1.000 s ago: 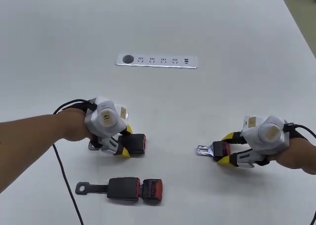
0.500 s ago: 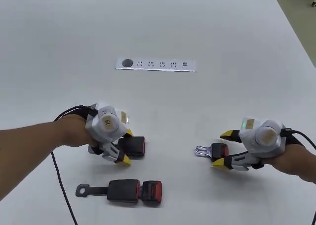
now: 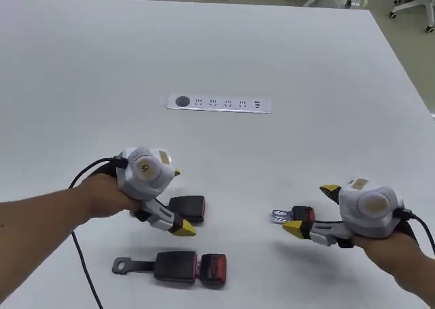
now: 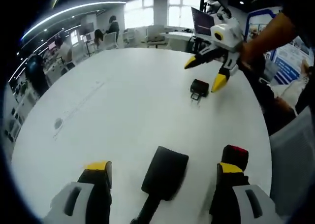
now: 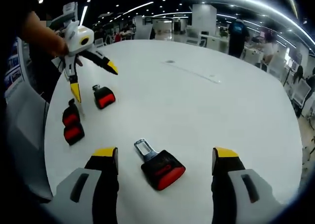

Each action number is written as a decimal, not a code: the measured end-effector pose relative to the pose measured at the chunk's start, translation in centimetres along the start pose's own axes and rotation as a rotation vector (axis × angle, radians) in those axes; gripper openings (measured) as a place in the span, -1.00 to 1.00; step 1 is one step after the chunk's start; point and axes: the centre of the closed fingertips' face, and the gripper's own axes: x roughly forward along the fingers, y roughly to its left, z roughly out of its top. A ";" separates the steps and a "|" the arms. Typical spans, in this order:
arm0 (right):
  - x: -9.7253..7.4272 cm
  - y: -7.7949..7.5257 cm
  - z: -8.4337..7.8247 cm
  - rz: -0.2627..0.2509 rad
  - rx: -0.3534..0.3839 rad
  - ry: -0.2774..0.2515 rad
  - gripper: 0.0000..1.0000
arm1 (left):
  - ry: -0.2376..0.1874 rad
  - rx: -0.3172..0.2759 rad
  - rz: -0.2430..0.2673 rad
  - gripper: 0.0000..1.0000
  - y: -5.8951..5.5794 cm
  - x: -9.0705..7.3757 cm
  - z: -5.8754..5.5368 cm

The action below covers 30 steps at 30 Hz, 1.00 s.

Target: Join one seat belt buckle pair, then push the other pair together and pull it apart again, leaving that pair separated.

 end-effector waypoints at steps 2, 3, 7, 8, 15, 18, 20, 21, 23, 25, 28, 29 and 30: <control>0.0 -0.2 0.0 -0.044 0.022 -0.022 0.63 | -0.059 -0.094 0.027 0.85 0.0 -0.7 0.4; -0.1 -0.1 0.1 -0.062 0.044 -0.038 0.65 | -0.072 -0.121 0.059 0.88 0.1 -1.2 0.5; -0.3 0.4 0.2 -0.092 0.077 -0.060 0.73 | -0.119 -0.188 0.133 0.93 0.3 -2.7 0.6; -0.5 1.0 0.3 -0.098 0.090 -0.066 0.74 | -0.137 -0.195 0.174 0.93 0.6 -3.2 0.6; -1.3 2.9 0.6 -0.126 0.133 -0.110 0.84 | -0.205 -0.351 0.250 1.00 -0.3 -5.4 -1.0; -1.7 3.9 0.5 -0.133 0.137 -0.109 0.84 | -0.229 -0.359 0.264 1.00 -1.0 -6.1 -1.8; -2.2 4.4 0.6 -0.142 0.140 -0.121 0.85 | -0.241 -0.369 0.273 1.00 -1.7 -6.6 -2.5; -2.5 4.7 0.5 -0.149 0.143 -0.125 0.85 | -0.233 -0.385 0.274 0.99 -2.3 -6.7 -2.9; -2.7 4.9 0.4 -0.151 0.153 -0.132 0.84 | -0.240 -0.404 0.280 0.98 -2.8 -7.3 -3.4; -3.1 5.5 0.2 -0.153 0.153 -0.134 0.85 | -0.240 -0.405 0.292 0.97 -2.7 -7.9 -4.1; -3.6 6.6 -0.1 -0.154 0.147 -0.138 0.85 | -0.224 -0.409 0.298 0.95 -3.5 -8.7 -5.2; -3.7 6.9 -0.1 -0.154 0.145 -0.138 0.85 | -0.219 -0.405 0.303 0.94 -3.6 -9.0 -5.5; -3.9 7.1 -0.2 -0.159 0.145 -0.140 0.85 | -0.231 -0.409 0.307 0.93 -3.7 -9.6 -5.9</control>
